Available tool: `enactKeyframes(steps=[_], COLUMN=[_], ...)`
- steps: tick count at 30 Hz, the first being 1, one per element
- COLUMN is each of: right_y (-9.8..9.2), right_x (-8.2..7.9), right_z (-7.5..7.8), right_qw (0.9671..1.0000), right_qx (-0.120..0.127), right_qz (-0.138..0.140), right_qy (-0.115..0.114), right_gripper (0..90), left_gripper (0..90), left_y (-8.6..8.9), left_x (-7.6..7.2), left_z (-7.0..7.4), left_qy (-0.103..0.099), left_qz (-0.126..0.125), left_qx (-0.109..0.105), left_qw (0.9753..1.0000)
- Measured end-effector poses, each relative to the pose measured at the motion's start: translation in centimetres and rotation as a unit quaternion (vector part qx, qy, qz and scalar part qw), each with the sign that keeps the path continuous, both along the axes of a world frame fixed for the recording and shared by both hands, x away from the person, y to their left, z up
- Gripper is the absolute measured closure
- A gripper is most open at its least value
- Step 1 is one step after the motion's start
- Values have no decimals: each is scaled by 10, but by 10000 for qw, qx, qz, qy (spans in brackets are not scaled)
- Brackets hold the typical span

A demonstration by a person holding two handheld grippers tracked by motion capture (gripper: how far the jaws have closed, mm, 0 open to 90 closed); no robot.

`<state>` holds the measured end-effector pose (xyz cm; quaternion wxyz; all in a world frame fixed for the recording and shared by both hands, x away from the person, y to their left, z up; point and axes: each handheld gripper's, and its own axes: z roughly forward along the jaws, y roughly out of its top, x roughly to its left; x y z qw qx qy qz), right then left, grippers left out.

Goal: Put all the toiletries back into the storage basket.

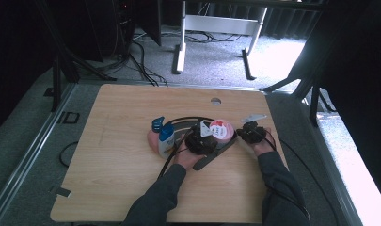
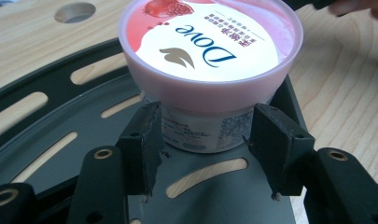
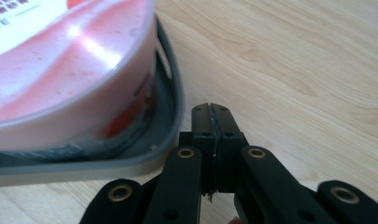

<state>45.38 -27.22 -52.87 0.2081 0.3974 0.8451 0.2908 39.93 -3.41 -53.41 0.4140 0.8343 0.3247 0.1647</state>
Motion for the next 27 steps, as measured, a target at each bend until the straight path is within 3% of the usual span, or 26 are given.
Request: enactKeyframes(steps=[7, 15, 18, 27], right_y=[-7, -10, -11, -18], right_x=[-2, -5, -7, -24], right_z=[-4, -4, -2, 0], right_qw=[9993, 9992, 9994, 9994], right_qx=[253, 325, 295, 205], right_qz=[240, 224, 161, 263], right_qy=[107, 109, 102, 65], right_gripper=[900, 898, 846, 726], left_gripper=[485, 483, 467, 487], left_y=[-3, -5, -5, 4], left_x=[1, 0, -4, -23], left_z=[0, 0, 2, 8], left_qy=[14, 52, 29, 97], left_qz=[-29, -15, 27, -42], left_qx=[-56, -70, -3, -232], left_qw=[10000, 10000, 10000, 9997])
